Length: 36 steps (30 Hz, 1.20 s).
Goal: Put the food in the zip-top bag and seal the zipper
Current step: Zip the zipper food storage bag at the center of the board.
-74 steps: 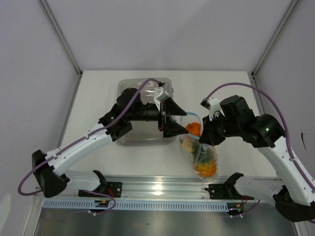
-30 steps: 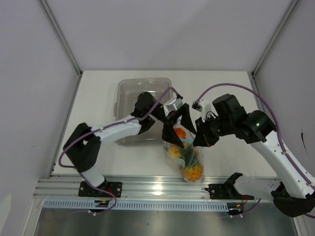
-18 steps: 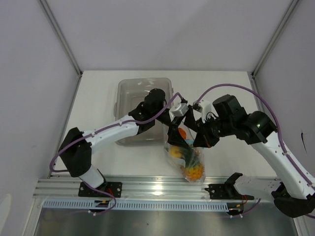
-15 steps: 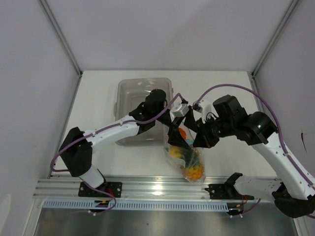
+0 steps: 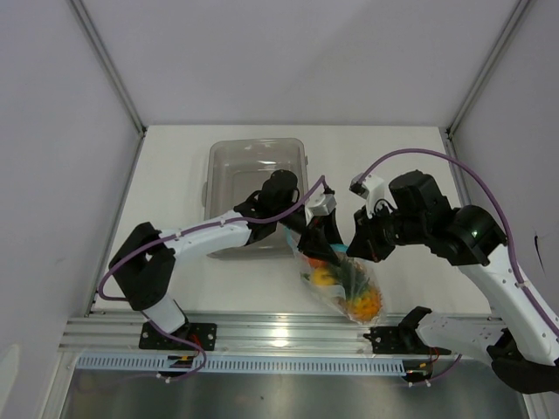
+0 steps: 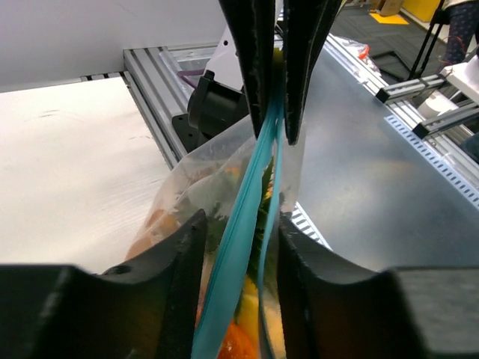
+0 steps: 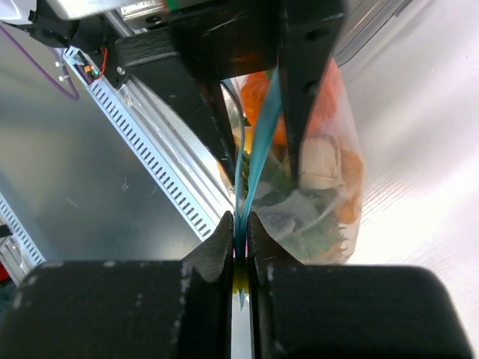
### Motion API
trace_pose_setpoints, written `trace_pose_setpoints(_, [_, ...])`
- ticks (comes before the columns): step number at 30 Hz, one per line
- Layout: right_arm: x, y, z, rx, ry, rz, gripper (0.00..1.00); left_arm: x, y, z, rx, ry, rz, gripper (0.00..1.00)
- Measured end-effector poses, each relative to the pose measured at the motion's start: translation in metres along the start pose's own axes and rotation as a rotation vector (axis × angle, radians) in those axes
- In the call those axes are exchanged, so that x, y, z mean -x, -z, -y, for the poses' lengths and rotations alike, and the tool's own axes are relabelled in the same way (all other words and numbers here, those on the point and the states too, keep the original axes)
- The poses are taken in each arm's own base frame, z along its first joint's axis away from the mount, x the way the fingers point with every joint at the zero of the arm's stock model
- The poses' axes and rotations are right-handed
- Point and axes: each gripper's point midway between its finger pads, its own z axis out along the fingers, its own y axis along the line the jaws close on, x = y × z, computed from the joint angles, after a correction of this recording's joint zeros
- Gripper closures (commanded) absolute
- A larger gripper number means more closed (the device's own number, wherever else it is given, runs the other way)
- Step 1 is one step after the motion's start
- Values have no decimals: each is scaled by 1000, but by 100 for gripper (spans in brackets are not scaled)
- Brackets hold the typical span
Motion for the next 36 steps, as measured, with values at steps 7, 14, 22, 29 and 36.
trace_pose_setpoints(7, [6,-3,3,-13,7,24,100,-1,0,0,3,20,-3,99])
trace_pose_setpoints(14, [6,-6,11,-55,-5,19,62,-5,2,-6,69,70,-18,99])
trace_pose_setpoints(22, [13,5,31,-169,-67,93,16,-8,20,-27,263,226,-11,99])
trace_pose_setpoints(29, [1,17,40,-192,-122,233,33,9,35,-18,355,239,42,99])
trace_pose_setpoints(36, [-2,-12,32,-63,-134,283,39,4,35,-13,355,277,67,100])
